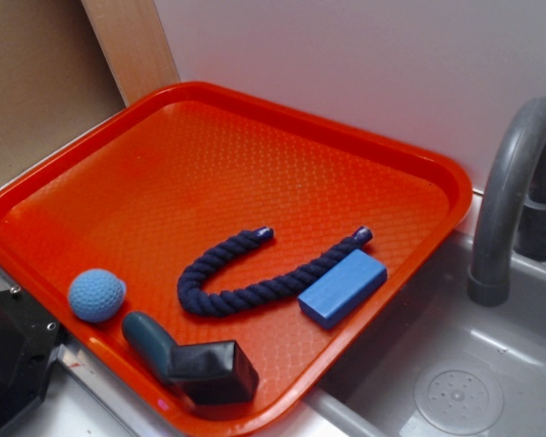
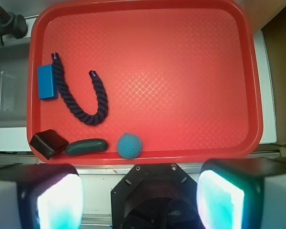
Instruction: Grab the black box.
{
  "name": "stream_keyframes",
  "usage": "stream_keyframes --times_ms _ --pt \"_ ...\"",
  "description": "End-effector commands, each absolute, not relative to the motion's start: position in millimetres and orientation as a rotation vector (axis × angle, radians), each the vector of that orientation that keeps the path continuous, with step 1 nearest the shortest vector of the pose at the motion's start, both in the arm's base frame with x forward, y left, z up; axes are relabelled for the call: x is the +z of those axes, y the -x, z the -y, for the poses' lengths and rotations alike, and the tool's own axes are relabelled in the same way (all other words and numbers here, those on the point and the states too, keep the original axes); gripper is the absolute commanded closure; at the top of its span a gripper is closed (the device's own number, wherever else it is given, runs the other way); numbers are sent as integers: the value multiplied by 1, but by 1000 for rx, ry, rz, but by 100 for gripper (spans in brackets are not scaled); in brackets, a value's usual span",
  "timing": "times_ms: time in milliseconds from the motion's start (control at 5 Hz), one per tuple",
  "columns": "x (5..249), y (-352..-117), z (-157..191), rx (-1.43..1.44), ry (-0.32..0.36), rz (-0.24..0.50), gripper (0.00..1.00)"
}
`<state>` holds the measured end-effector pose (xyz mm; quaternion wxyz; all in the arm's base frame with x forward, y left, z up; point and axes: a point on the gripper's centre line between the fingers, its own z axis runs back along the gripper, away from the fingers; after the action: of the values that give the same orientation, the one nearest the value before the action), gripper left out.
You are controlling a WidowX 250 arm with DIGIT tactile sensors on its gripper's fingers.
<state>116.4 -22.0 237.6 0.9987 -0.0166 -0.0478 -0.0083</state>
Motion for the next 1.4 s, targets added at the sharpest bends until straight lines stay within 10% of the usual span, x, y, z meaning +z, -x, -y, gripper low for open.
stream_keyframes --times_ms 0,400,1200 --pt "238 -116 22 -17 33 96 0" --pt "176 -171 110 -521 -40 88 0" --pt "117 -99 195 -1001 56 213 0"
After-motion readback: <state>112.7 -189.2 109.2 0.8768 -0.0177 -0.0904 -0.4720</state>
